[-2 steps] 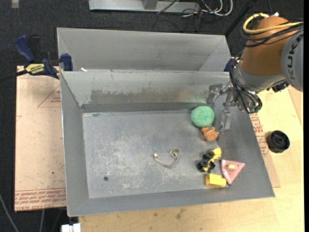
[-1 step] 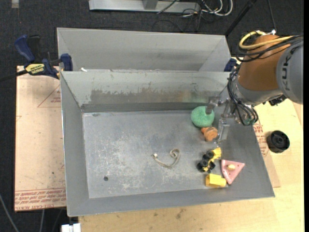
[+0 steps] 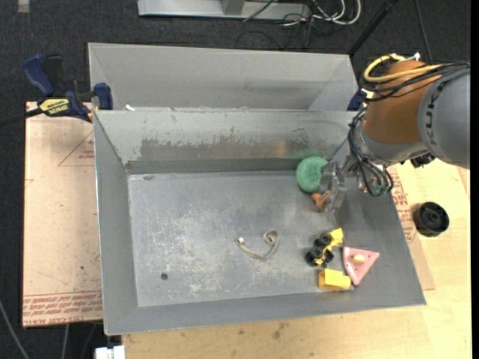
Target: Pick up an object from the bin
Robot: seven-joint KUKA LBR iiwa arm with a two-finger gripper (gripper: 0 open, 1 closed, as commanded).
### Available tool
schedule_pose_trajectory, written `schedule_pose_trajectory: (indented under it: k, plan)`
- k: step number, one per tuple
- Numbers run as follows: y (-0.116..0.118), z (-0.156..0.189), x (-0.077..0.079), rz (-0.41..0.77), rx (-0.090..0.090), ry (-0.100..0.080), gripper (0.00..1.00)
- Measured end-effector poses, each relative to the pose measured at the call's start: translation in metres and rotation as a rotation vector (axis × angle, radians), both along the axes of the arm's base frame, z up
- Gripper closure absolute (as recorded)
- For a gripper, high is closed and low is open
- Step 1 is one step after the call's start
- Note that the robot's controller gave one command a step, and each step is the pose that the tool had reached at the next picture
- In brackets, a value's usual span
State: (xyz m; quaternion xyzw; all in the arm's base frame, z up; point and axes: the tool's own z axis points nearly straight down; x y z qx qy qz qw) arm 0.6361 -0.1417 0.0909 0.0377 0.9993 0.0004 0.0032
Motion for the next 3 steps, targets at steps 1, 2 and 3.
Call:
schedule_pose_trajectory:
  k: [1,2,3]
  plan:
    - [0.0,0.0,0.0,0.0,0.0,0.0,1.0]
    - [0.007,0.047,0.0,0.003,0.001,0.009,1.0]
    - [0.003,0.123,-0.016,-0.002,0.001,0.007,1.0]
